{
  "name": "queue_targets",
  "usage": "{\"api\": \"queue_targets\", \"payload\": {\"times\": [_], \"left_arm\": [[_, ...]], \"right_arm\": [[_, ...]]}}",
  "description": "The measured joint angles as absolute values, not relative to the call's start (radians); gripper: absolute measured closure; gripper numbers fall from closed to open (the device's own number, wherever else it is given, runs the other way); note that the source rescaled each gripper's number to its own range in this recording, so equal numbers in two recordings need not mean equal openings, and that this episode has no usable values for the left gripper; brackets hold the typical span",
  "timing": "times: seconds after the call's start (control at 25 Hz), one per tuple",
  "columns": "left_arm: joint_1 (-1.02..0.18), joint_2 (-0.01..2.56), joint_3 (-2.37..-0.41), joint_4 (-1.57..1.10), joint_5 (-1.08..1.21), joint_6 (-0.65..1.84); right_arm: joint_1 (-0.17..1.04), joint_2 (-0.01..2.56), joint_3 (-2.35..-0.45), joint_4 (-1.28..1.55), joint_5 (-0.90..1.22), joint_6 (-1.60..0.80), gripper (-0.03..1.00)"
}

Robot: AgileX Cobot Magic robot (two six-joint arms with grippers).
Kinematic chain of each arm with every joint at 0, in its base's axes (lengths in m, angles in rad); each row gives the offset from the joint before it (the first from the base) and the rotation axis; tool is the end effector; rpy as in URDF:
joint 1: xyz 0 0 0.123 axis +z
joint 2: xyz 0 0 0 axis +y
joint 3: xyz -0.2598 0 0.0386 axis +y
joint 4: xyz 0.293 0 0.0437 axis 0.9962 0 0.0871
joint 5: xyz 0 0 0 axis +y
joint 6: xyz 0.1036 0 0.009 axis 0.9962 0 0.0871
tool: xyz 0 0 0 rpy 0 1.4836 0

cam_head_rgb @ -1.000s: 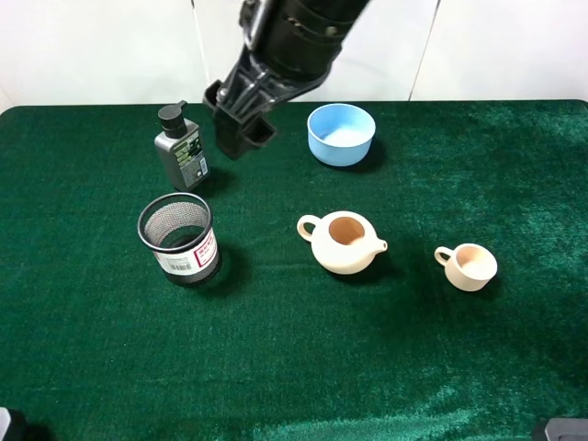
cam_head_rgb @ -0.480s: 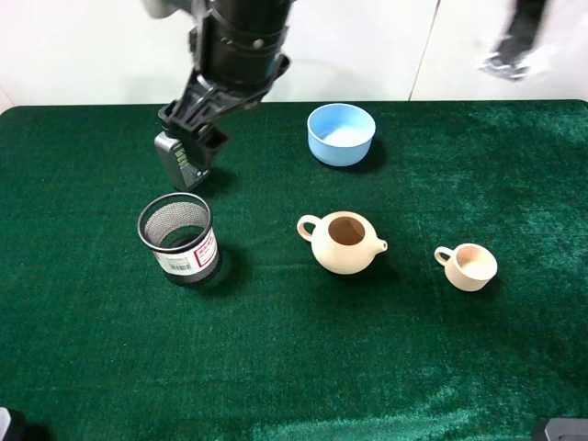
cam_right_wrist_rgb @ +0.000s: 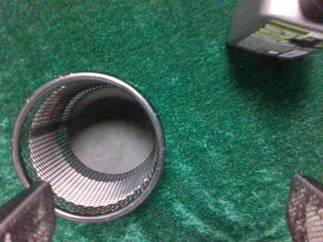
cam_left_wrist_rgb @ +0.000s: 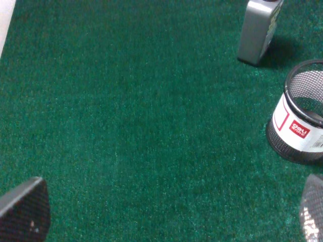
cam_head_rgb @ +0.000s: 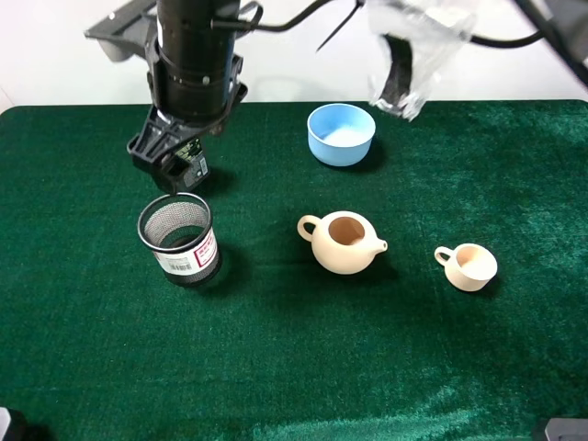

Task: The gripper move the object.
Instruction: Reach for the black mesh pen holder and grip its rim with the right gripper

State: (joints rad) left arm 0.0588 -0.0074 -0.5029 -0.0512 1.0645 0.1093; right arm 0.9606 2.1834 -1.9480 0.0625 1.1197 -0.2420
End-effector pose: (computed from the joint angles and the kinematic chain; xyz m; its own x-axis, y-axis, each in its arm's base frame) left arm 0.0672 -0.0007 0.2942 -0.4489 0.0580 -0.8917 0.0191 0.9983 0.0553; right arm 0.2858 0.4189 0.1884 -0.3579 -0.8831 -0.3036 -0.9254 0.3789 -0.0113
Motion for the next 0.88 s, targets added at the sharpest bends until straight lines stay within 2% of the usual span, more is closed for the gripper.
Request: {"api": "queue_targets", "payload": {"times": [0.88], "left_arm": [[0.059, -0.007, -0.503, -0.051, 1.065, 0.109]], "right_arm": [[0.962, 2.359, -1.959, 0.032, 1.034, -0.242, -0.03]]}}
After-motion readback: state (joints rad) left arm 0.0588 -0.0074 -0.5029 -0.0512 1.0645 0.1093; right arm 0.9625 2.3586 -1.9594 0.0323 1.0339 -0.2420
